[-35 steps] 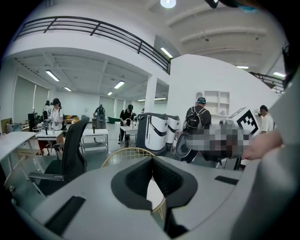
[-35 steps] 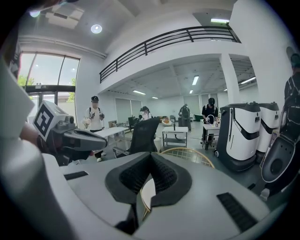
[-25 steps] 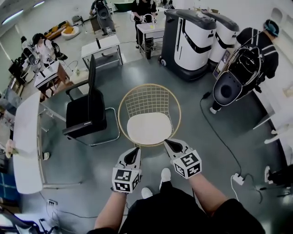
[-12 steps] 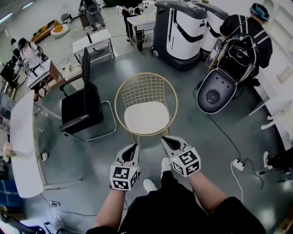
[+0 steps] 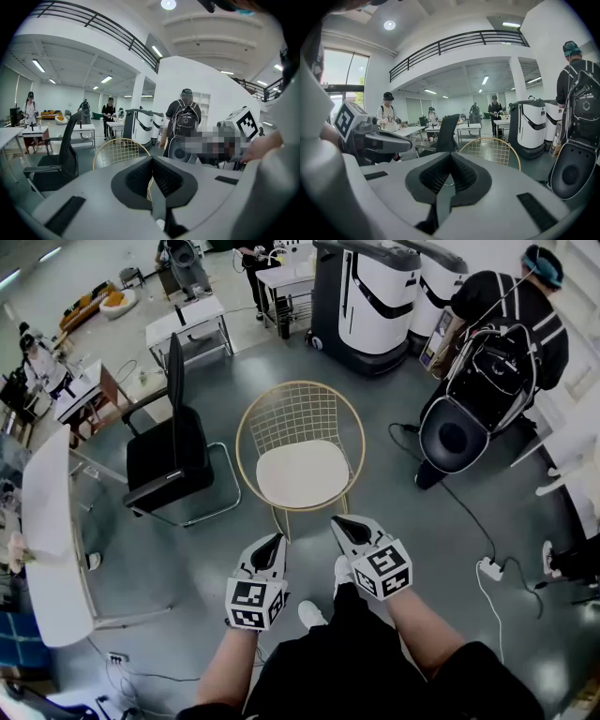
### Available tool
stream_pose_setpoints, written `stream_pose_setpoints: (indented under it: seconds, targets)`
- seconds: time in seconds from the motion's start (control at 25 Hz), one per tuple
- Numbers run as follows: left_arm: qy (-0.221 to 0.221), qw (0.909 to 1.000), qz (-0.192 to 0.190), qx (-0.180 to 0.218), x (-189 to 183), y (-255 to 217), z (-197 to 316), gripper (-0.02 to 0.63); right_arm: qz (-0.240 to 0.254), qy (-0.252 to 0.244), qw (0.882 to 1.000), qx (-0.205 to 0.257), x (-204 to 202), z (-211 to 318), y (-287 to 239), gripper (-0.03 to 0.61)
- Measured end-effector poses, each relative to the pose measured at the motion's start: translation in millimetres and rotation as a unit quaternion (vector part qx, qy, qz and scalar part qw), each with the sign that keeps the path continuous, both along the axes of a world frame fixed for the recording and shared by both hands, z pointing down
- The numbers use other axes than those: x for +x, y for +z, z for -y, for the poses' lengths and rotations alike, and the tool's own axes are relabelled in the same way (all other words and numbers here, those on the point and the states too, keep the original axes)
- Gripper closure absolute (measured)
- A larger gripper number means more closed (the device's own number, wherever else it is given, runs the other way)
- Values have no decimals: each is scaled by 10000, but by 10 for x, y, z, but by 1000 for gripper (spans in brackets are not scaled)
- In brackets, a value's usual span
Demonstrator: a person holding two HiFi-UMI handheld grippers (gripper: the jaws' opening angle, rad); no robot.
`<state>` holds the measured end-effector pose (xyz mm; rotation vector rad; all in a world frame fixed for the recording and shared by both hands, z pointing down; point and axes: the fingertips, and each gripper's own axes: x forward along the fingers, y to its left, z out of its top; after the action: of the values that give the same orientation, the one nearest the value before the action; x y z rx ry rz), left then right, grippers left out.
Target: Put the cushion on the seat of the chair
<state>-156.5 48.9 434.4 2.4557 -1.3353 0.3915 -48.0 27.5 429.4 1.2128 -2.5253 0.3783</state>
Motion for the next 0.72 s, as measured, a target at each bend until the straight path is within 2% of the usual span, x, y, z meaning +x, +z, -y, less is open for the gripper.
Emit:
stream_pose_setpoints:
  seconds: [0.72]
  targets:
    - [16,10000,10,21,45,-48,-118,597,-2,-71,10000,16,20,-104,-14,567]
